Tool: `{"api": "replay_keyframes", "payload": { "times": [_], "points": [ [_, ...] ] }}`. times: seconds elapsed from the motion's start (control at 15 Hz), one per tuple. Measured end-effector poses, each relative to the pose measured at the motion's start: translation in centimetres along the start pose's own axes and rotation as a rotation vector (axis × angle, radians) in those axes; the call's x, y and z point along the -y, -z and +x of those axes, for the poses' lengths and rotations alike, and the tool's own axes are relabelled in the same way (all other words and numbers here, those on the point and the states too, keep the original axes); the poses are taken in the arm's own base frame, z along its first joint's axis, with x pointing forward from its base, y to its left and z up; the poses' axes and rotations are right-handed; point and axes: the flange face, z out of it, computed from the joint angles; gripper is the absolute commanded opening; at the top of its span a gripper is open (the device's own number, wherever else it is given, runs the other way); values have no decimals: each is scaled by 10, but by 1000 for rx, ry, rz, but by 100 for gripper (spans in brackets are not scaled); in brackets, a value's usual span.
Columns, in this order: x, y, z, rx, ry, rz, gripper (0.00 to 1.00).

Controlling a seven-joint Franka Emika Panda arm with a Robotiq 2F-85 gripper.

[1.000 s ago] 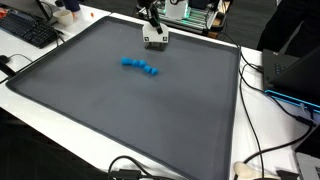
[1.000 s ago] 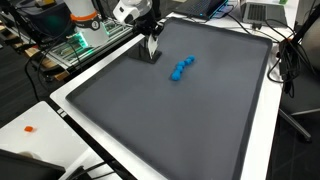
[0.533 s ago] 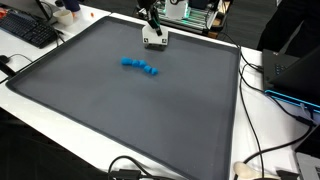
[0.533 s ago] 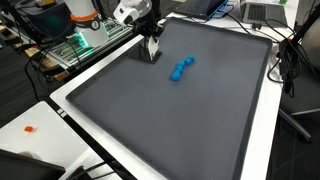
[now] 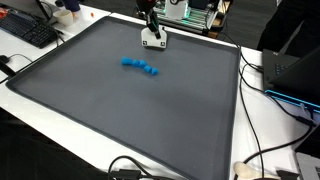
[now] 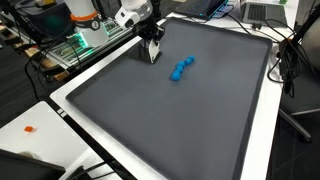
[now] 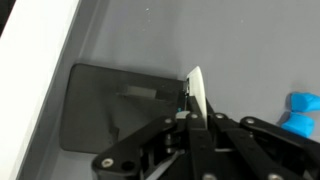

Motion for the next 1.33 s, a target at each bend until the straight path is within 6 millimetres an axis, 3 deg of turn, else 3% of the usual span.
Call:
{"api": "replay_keyframes", "payload": {
  "times": [1.0, 1.07, 1.13, 1.27, 1.33],
  "points": [
    [-3, -4, 5, 14, -58, 33, 1],
    [-3, -4, 5, 14, -58, 33, 5],
    [-3, -4, 5, 14, -58, 34, 30],
    [-3, -4, 5, 14, -59, 33, 32],
    [-4, -5, 5, 14, -60, 32, 40]
  ]
}}
